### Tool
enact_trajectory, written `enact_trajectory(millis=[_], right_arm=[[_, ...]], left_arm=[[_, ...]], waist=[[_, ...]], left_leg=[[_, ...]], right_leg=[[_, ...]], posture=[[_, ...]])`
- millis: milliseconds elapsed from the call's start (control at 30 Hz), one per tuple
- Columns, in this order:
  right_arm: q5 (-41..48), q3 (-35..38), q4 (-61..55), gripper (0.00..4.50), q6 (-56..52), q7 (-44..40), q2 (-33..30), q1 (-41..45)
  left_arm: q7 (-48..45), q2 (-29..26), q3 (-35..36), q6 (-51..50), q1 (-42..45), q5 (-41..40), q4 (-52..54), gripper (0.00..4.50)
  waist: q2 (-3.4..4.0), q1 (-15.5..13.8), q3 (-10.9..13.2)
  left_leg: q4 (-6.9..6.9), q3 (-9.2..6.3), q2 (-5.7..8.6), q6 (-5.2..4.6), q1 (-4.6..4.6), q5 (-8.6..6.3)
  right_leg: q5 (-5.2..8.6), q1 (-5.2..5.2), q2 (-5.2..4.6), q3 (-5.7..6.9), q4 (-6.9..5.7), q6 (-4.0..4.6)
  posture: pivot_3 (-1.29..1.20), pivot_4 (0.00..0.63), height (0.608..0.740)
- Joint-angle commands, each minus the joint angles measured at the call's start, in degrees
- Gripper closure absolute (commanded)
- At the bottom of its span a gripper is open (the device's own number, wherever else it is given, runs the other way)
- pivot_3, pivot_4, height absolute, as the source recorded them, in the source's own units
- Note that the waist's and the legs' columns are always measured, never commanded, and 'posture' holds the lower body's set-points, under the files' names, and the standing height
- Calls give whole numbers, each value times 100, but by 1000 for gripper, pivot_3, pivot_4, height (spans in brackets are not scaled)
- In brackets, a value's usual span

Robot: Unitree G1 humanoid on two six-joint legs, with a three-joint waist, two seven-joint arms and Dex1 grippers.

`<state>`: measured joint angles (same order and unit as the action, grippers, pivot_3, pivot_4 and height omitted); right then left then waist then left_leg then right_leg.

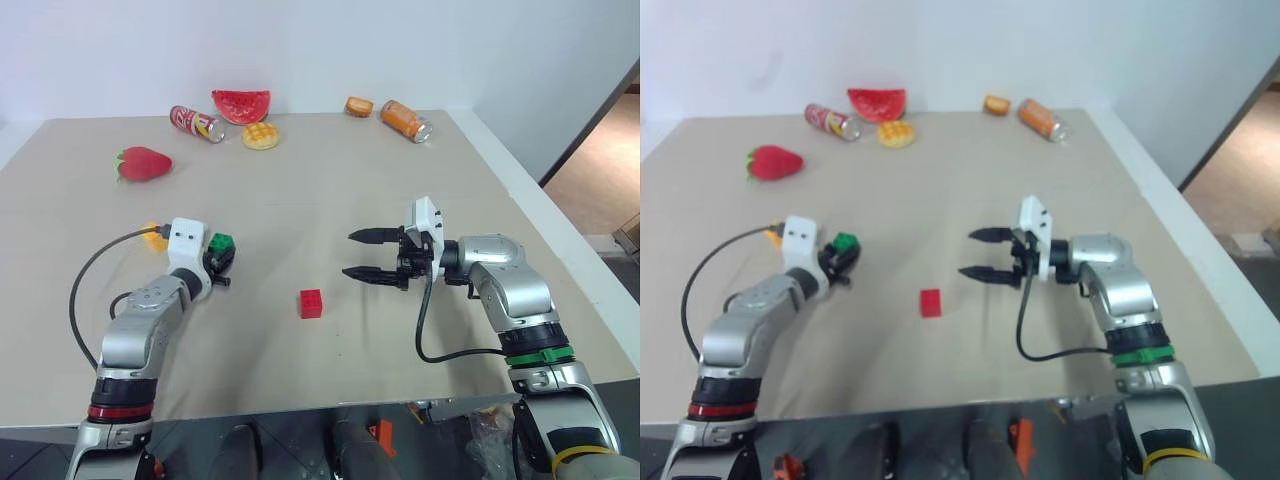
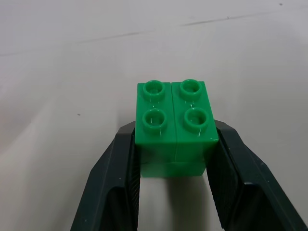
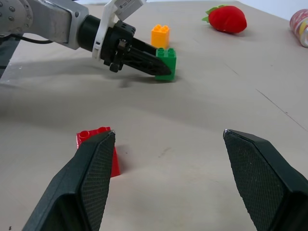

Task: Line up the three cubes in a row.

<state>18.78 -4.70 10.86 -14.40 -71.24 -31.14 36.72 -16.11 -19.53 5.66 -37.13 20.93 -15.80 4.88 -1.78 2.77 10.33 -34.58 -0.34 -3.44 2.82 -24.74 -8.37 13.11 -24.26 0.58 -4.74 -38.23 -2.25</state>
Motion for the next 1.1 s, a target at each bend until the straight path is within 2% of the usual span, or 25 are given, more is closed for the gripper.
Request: enact_trajectory(millis=[33, 100, 200, 333, 433, 600, 833, 1100], right_arm=[[11, 4, -197, 782, 81, -7, -43, -5], [1, -3, -176, 782, 88, -19, -48, 8], [-38, -22, -139, 782, 95, -33, -66, 59], [-33, 3, -200, 782, 44, -46, -101, 60], [-25, 17, -284, 782, 12, -40, -135, 8], [0, 49, -432, 782, -51, -6, -205, -96], [97, 118, -751, 782, -254, 51, -273, -196], [539, 337, -1702, 782, -659, -40, -738, -805]], left_arm=[[-700, -204, 196, 843, 87, -179, -133, 3184], [-1247, -318, 267, 1198, 79, -387, -249, 3184], [-2657, -843, 202, 1763, -87, -687, -297, 3184], [-4049, -1418, 138, 2015, -270, -1071, -287, 3184], [-5010, -1809, 33, 2485, -396, -1031, -648, 3184], [-6305, -1981, -246, 3343, -305, -977, -1290, 3184], [-6929, -1627, -488, 3738, 379, -958, -2085, 3184], [-7459, -1478, -718, 4653, 879, -511, -3402, 3184]], waist=[[0, 0, 0], [0, 0, 0], [0, 3, 0], [0, 1, 0], [1, 0, 1], [1, -2, 1], [1, -13, 1], [2, -1, 1]], left_leg=[[1, 0, 0, 0, 0, 0], [1, 0, 0, 0, 0, 0], [1, 1, -1, 0, 0, 0], [4, 2, -1, 0, -1, 0], [5, 3, -2, 1, -2, -1], [4, 4, -2, 1, -2, -1], [1, 2, -3, 0, -13, 0], [3, -1, -5, -7, -20, -5]], right_leg=[[0, -1, 0, 0, 0, 0], [0, -1, 0, 0, 0, 1], [2, -2, 1, 0, 0, 4], [13, -4, -1, 0, 1, 22], [18, -6, -1, 0, 3, 31], [21, -6, -3, 1, 2, 37], [21, -13, -2, 4, 3, 35], [18, -19, 1, 6, 3, 14]], posture=[[0, 150, 740], [0, 150, 740], [0, 150, 740], [0, 150, 740], [0, 150, 740], [0, 150, 740], [0, 150, 740], [0, 150, 740]])
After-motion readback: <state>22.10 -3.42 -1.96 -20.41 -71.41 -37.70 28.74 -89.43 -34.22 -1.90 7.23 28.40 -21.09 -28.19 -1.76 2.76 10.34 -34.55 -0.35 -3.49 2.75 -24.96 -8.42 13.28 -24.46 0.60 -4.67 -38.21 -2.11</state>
